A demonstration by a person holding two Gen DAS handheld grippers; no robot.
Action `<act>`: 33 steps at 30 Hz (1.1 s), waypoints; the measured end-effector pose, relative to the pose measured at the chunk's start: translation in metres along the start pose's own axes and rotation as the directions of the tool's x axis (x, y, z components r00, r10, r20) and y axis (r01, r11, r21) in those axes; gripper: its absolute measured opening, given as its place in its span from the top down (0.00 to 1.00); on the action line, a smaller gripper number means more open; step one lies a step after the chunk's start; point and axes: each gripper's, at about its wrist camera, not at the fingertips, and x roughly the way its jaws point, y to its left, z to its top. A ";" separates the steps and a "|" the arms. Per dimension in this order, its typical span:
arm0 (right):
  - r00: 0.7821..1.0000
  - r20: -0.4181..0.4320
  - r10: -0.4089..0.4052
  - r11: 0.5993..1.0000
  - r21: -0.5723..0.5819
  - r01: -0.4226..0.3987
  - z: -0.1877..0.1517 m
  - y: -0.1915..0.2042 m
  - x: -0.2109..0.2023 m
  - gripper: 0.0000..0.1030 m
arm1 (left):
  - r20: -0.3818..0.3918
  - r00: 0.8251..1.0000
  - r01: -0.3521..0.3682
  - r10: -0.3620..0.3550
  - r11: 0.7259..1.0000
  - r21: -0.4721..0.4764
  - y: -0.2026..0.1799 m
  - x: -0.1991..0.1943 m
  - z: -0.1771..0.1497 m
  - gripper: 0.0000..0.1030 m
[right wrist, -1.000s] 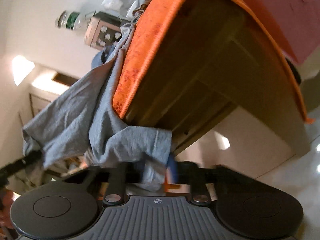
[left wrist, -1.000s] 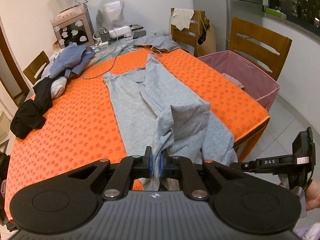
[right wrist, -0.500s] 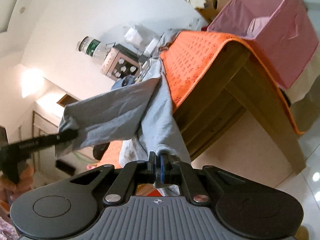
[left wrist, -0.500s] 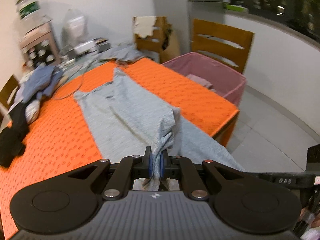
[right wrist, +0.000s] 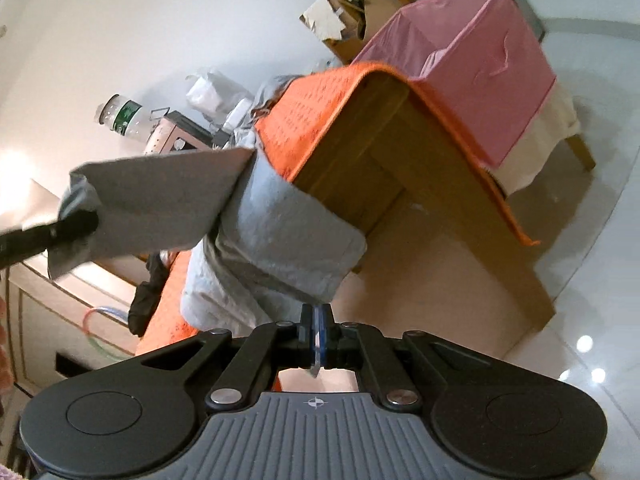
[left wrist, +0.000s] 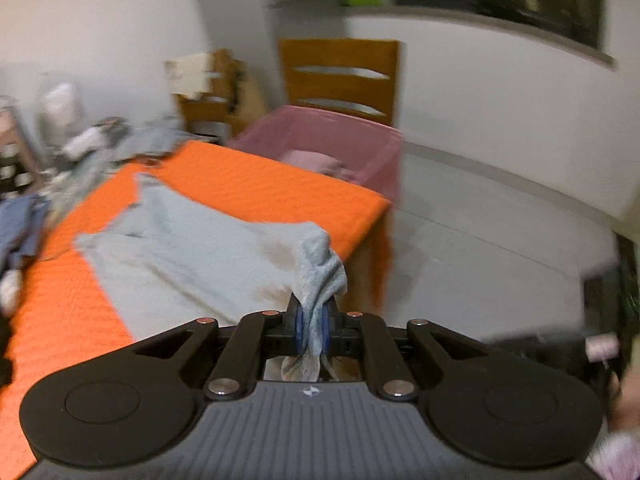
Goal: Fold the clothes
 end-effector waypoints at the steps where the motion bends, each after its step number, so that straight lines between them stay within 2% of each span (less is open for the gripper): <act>1: 1.000 0.002 -0.007 1.000 -0.015 0.007 0.004 0.001 -0.004 0.94 | 0.001 1.000 0.031 -0.031 0.999 0.009 -0.006 0.000 -0.004 0.75; 3: 1.000 0.004 -0.021 0.998 -0.051 0.021 0.014 0.003 -0.013 0.94 | -0.001 0.995 0.096 -0.096 0.995 0.023 -0.018 -0.002 -0.011 0.65; 6: 1.000 -0.003 -0.031 0.993 -0.112 0.030 0.028 0.008 -0.025 0.93 | -0.005 0.987 0.159 -0.159 0.986 0.044 -0.035 -0.004 -0.023 0.63; 10: 0.999 -0.039 -0.028 0.976 -0.215 0.018 0.048 0.023 -0.024 0.92 | -0.020 0.988 0.154 -0.154 0.987 0.036 -0.041 -0.003 -0.038 0.61; 16: 0.991 -0.136 -0.009 0.925 -0.377 -0.044 0.064 0.052 -0.002 0.92 | -0.035 0.998 0.043 -0.045 0.996 -0.074 -0.019 0.001 -0.057 0.59; 20: 0.973 -0.231 0.012 0.879 -0.461 -0.120 0.067 0.072 0.024 0.86 | -0.071 0.996 -0.069 0.057 0.982 -0.173 0.000 0.001 -0.074 0.59; 21: 0.966 -0.258 0.017 0.867 -0.478 -0.143 0.067 0.076 0.032 0.80 | -0.082 0.993 -0.095 0.079 0.975 -0.202 0.005 0.000 -0.079 0.59; 25: 0.934 -0.357 0.017 0.820 -0.530 -0.217 0.051 0.088 0.069 0.77 | -0.127 0.978 -0.196 0.165 0.935 -0.297 0.020 -0.011 -0.095 0.59; 27: 0.916 -0.402 0.006 0.799 -0.549 -0.246 0.040 0.092 0.089 0.71 | -0.151 0.967 -0.245 0.206 0.912 -0.327 0.026 -0.019 -0.102 0.59; 29: 0.901 -0.433 -0.009 0.786 -0.561 -0.262 0.024 0.094 0.109 0.67 | -0.177 0.955 -0.289 0.240 0.892 -0.349 0.031 -0.028 -0.108 0.59; 31: 0.896 -0.443 -0.038 0.771 -0.583 -0.256 0.008 0.094 0.127 0.59 | -0.202 0.942 -0.327 0.269 0.872 -0.365 0.034 -0.040 -0.115 0.58; 33: 0.891 -0.449 -0.072 0.761 -0.602 -0.242 -0.009 0.093 0.146 0.58 | -0.226 0.929 -0.362 0.294 0.851 -0.379 0.037 -0.053 -0.123 0.58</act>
